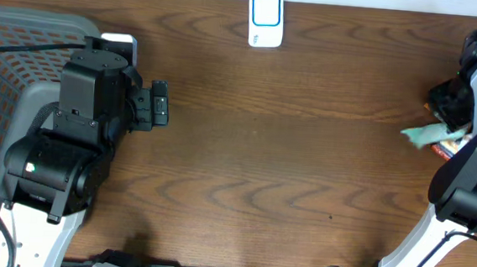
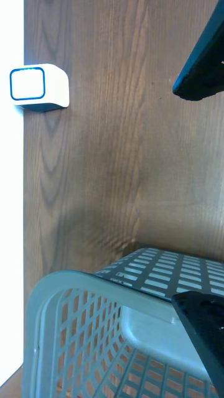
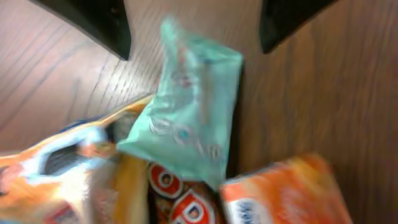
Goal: Scan the item barcode
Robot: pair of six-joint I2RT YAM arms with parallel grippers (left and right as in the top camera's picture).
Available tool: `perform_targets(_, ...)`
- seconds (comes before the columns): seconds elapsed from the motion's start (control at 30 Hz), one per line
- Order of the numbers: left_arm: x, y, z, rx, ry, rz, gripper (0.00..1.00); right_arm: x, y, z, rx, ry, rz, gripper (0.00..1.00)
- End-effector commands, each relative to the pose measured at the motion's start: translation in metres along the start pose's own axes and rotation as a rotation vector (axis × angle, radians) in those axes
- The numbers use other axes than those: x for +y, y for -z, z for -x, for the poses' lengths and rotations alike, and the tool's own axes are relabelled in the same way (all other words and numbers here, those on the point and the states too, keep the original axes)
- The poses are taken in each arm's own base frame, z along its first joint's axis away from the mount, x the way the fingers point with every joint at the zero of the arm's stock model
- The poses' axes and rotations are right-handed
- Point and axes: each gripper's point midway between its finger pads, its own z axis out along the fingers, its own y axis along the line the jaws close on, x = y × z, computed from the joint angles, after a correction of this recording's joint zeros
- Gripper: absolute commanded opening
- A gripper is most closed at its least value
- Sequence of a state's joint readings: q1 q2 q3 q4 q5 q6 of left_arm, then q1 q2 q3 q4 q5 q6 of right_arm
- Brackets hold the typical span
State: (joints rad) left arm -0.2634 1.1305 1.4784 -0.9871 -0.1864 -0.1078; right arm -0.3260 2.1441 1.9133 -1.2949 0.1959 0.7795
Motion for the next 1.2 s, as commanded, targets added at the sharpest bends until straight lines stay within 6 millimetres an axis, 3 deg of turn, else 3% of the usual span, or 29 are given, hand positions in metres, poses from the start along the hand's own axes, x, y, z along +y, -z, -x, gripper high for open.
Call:
perform_targets(0.0, 0.003, 0.0, 0.0, -0.002, 0.002, 0.013, 0.98, 0.006, 0.041, 0.008, -0.039, -0.01, 0.101, 0.68)
perform_targets(0.17, 0.003, 0.0, 0.0, -0.002, 0.002, 0.013, 0.98, 0.011, 0.103, -0.007, -0.049, 0.03, 0.274, 0.69)
perform_targets(0.33, 0.003, 0.0, 0.0, -0.002, 0.002, 0.013, 0.98, 0.011, 0.179, -0.034, -0.097, 0.136, 0.494, 0.73)
perform_targets(0.53, 0.003, 0.0, 0.0, -0.002, 0.002, 0.013, 0.98, -0.016, 0.269, -0.075, -0.223, 0.261, 0.709, 0.82)
perform_targets(0.57, 0.003, 0.0, 0.0, -0.002, 0.002, 0.013, 0.98, -0.025, 0.283, -0.082, -0.251, 0.265, 0.733, 0.99)
perform_targets(0.6, 0.003, 0.0, 0.0, -0.002, 0.002, 0.013, 0.98, -0.039, 0.298, -0.091, -0.282, 0.264, 0.759, 0.99)
perform_targets(0.87, 0.003, 0.0, 0.0, -0.002, 0.002, 0.013, 0.98, -0.102, 0.361, -0.128, -0.46, 0.255, 0.898, 0.99)
perform_targets(1.17, 0.003, 0.0, 0.0, -0.002, 0.002, 0.013, 0.98, -0.155, 0.399, -0.164, -0.612, 0.246, 1.013, 0.99)
